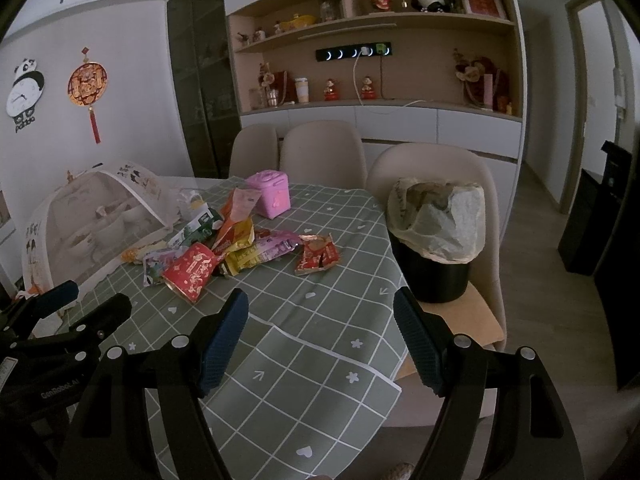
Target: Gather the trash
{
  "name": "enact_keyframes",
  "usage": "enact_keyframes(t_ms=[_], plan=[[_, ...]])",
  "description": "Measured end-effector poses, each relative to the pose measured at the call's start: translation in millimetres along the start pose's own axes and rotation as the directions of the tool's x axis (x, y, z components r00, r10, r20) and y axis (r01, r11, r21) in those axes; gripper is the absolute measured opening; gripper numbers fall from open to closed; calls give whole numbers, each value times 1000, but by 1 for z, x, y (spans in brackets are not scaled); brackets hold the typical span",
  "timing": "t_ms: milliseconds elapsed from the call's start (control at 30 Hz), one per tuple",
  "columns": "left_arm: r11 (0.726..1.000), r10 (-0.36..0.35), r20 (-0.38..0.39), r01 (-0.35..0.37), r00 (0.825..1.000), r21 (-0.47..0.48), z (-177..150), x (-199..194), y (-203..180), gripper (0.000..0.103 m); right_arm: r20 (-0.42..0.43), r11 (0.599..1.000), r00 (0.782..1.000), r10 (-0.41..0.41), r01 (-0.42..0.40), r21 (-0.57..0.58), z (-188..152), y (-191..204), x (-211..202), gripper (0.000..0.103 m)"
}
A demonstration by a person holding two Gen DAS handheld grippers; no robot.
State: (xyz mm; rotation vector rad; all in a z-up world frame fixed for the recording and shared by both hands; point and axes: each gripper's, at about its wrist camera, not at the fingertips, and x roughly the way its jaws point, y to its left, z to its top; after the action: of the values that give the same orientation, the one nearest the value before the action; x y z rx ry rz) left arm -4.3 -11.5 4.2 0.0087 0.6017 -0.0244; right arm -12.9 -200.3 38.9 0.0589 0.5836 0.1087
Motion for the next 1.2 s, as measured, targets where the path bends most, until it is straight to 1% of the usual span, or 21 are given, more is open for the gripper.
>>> enact_keyframes(t_ms=[1200], plan=[[1000,-2,4,2,1000,-2,3,-4,-3,89,3,1000,1000,-5,5,2,0,-4,-2,71]])
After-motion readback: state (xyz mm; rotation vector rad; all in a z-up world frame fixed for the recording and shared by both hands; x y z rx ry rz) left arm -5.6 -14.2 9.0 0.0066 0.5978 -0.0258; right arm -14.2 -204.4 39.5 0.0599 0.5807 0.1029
